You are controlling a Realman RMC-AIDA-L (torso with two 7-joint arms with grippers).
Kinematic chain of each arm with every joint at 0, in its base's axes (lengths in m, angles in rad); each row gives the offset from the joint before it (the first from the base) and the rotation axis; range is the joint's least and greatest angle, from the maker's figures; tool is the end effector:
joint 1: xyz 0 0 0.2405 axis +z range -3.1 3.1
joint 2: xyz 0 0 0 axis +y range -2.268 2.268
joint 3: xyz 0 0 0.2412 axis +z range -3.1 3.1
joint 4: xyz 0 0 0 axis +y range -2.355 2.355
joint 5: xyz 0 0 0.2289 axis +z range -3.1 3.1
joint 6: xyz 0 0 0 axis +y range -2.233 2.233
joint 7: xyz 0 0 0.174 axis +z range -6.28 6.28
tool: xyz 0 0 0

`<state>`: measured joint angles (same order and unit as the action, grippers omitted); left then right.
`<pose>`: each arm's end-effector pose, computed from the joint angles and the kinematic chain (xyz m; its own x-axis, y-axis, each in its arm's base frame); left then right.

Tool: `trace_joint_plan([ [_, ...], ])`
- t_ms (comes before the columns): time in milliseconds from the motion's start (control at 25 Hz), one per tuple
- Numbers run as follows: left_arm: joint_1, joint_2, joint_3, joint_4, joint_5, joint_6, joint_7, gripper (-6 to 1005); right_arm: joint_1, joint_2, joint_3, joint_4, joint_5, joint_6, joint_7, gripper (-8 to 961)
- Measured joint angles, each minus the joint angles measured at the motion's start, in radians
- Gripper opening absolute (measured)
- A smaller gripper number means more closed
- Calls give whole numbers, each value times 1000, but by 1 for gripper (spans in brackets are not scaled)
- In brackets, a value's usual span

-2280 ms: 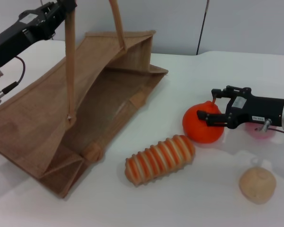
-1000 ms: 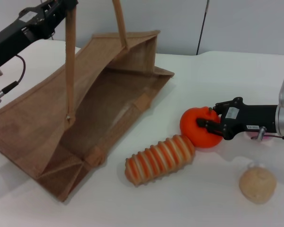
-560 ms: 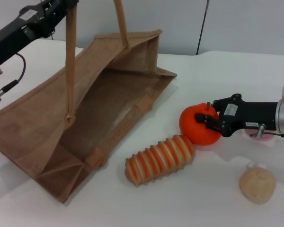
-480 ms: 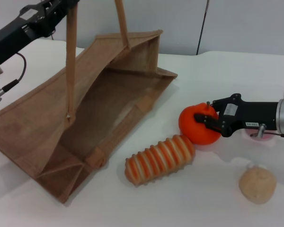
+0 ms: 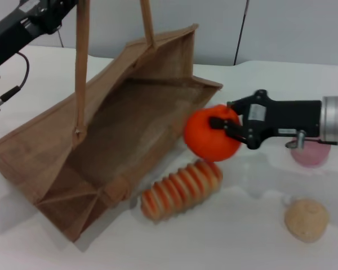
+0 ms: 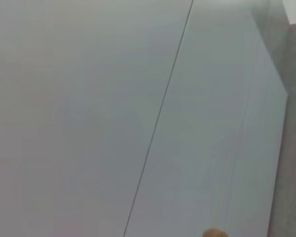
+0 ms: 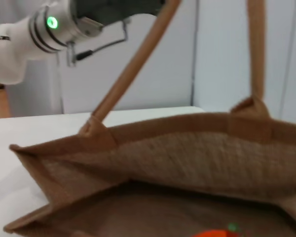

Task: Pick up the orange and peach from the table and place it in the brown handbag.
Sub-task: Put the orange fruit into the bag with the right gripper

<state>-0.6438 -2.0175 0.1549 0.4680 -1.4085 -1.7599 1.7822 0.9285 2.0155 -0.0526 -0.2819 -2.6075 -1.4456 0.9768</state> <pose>-0.2162 0.3829 0.0887 0.3332 0.0463 0.9417 0.5685 -0.8067 -0.1614 0.1958 0.4018 -0.0546 0.9103 -0.0486 -0.4111 -0.1485 -0.9653 -0.2147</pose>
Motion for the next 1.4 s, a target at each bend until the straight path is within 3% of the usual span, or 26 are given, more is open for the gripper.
trace_joint_plan([
  [160, -18, 0, 0, -1, -2, -5, -2, 112, 52, 3, -30, 24, 1, -17, -8, 121],
  [440, -57, -2, 4, -1, -2, -14, -20, 112, 125, 6, -35, 85, 1, 7, -52, 107],
  [800, -91, -7, 1, -2, -13, -56, -44, 113, 217, 8, -27, 245, 2, 356, -114, 100],
  [1120, -93, -10, 2, -2, -54, -109, -55, 113, 233, 8, 53, 362, 3, 597, -255, 99],
  [1400, -65, -8, 0, -2, -99, -119, -56, 113, 202, 9, 123, 390, 3, 614, -401, 127],
])
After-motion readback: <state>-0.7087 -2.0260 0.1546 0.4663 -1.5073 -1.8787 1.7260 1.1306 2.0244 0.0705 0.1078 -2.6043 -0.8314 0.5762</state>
